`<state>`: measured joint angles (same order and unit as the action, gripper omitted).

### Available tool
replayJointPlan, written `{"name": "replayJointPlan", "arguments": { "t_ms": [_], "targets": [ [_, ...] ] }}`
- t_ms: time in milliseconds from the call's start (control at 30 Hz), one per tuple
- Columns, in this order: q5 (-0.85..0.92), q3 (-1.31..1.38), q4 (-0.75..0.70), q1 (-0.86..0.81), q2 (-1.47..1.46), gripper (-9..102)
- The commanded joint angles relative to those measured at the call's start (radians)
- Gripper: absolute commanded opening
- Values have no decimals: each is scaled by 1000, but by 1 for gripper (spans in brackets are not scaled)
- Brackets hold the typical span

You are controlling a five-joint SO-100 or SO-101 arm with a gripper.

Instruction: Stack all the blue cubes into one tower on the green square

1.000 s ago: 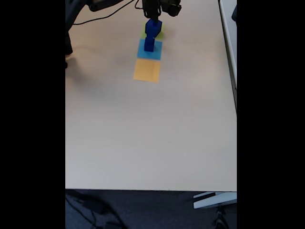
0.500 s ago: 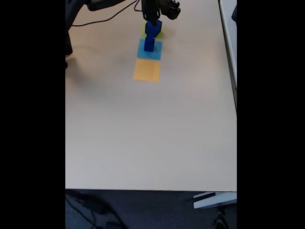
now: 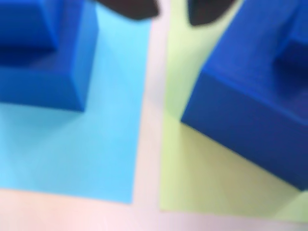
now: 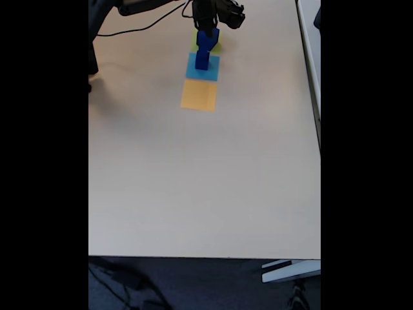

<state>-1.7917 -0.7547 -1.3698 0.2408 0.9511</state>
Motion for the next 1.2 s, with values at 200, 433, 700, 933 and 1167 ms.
{"name": "replayJointPlan", "arguments": {
  "t_ms": [200, 433, 700, 933, 1167],
  "targets": [
    [3, 6, 25, -8, 49, 0],
    [11, 2, 25, -11, 34, 0],
    [0, -5, 25, -8, 12, 0],
    [5, 5, 32, -8, -14, 0],
    [-5, 5, 44, -2, -28, 0]
  ]
}}
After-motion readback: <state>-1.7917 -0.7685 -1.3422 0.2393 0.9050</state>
